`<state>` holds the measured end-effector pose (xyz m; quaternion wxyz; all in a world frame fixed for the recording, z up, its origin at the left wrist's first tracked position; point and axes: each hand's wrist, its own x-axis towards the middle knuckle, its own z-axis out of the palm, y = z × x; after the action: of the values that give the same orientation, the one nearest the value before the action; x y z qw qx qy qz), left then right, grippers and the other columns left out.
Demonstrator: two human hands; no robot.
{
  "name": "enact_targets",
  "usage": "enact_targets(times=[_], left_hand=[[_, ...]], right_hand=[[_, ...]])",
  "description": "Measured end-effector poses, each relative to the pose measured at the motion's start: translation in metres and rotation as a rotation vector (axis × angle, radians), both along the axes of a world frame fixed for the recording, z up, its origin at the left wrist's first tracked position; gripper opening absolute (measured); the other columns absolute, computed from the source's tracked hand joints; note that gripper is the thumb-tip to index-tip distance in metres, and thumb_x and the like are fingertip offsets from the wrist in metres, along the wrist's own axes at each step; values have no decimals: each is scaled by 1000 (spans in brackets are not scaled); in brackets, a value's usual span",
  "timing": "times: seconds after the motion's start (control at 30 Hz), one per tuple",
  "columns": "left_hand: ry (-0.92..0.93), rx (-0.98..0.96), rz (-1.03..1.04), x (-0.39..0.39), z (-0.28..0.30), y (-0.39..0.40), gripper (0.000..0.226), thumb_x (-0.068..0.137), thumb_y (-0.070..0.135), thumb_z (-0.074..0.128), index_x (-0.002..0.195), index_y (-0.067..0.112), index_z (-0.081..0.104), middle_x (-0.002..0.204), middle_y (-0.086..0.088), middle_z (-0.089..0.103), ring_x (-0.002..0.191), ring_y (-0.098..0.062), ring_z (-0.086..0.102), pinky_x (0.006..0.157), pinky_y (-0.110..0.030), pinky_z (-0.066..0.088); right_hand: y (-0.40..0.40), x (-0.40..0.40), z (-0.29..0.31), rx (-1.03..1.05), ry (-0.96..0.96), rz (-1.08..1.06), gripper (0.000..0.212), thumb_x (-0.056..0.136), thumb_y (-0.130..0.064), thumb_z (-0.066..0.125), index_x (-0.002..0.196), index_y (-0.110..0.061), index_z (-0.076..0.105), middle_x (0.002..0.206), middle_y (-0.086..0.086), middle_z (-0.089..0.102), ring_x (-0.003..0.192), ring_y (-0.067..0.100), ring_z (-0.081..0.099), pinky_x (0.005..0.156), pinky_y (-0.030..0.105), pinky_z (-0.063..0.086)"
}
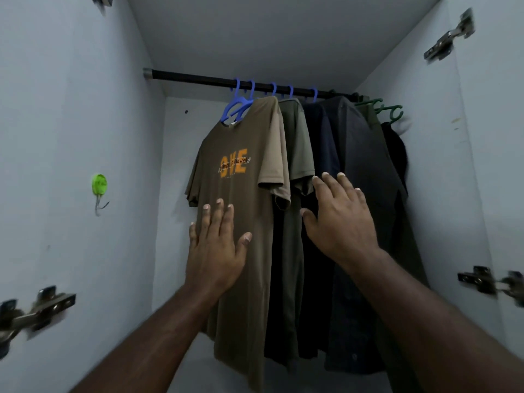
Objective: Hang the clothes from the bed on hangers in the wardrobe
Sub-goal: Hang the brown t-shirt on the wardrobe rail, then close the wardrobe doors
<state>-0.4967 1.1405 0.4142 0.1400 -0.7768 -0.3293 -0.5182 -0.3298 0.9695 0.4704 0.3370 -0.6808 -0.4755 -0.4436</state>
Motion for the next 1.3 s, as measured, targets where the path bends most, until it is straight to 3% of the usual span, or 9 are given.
enact_targets(times=[0.53,0.73,1.07,1.3], left_hand=[[93,-43,5,-37,-65,-113,78,93,65,2,160,24,-3,166,4,-14,152,-17,-22,120,-45,-13],[99,-31,-32,-22,-83,-167,75,97,61,9,160,22,6,168,1,-3,154,-18,-14,124,-48,-4],[251,-161,-39,-40,-140,-260,79,91,66,1,159,28,-9,164,7,-20,150,-14,-26,123,-46,-11],[314,-208,-146,-35,-171,-311,81,88,67,0,159,28,-6,164,9,-19,149,-12,-28,119,-40,-17]], right_hand=[[-87,-77,-68,-209,43,0,69,100,-39,46,158,-19,15,167,5,9,155,25,-2,124,53,9],[-131,-75,-91,-233,77,40,68,98,-38,48,157,-19,20,167,4,13,155,24,0,124,52,8],[-210,-85,-145,-362,172,68,71,101,-40,47,158,-21,10,168,3,2,154,22,-8,125,51,2],[-260,-78,-175,-318,314,8,70,99,-39,51,158,-21,17,167,1,12,155,22,1,125,48,7]])
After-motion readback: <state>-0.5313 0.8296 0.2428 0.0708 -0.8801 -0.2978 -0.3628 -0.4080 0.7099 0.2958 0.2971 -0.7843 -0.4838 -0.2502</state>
